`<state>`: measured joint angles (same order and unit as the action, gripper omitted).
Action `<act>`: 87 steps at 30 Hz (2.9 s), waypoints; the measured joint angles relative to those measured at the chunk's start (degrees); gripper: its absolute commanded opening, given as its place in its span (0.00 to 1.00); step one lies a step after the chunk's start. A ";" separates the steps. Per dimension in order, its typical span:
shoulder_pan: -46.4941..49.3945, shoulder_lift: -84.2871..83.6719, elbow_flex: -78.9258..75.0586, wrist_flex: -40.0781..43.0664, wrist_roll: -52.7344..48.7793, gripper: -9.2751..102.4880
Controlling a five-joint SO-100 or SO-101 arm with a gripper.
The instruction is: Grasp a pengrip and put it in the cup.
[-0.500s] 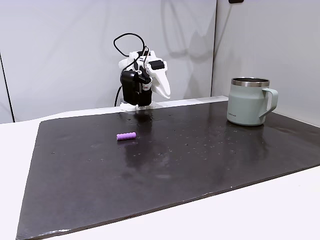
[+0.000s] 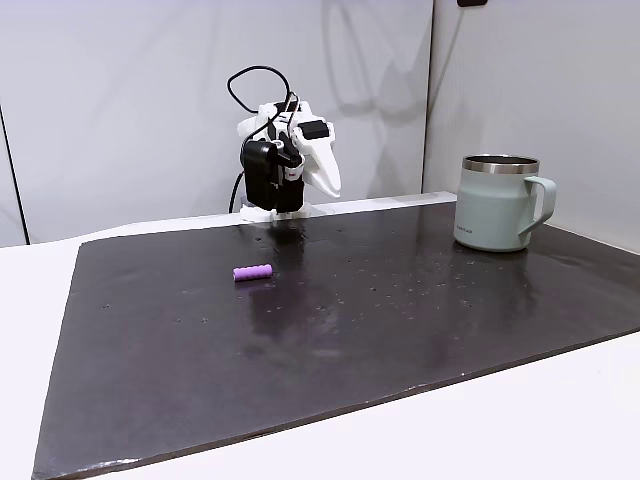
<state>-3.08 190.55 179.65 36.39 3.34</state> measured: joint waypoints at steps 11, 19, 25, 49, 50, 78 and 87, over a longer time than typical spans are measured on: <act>-0.35 -0.09 -7.21 13.45 -3.16 0.08; 4.22 -18.46 -28.04 20.65 -8.17 0.08; 9.40 -39.81 -48.87 27.95 -9.67 0.12; 22.24 -104.59 -106.35 55.99 -14.15 0.27; 22.59 -106.44 -107.75 56.51 -14.50 0.27; 27.42 -141.77 -135.88 59.50 -21.71 0.27; 27.42 -150.38 -141.86 59.50 -23.03 0.27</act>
<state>24.35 40.17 37.79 95.89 -19.69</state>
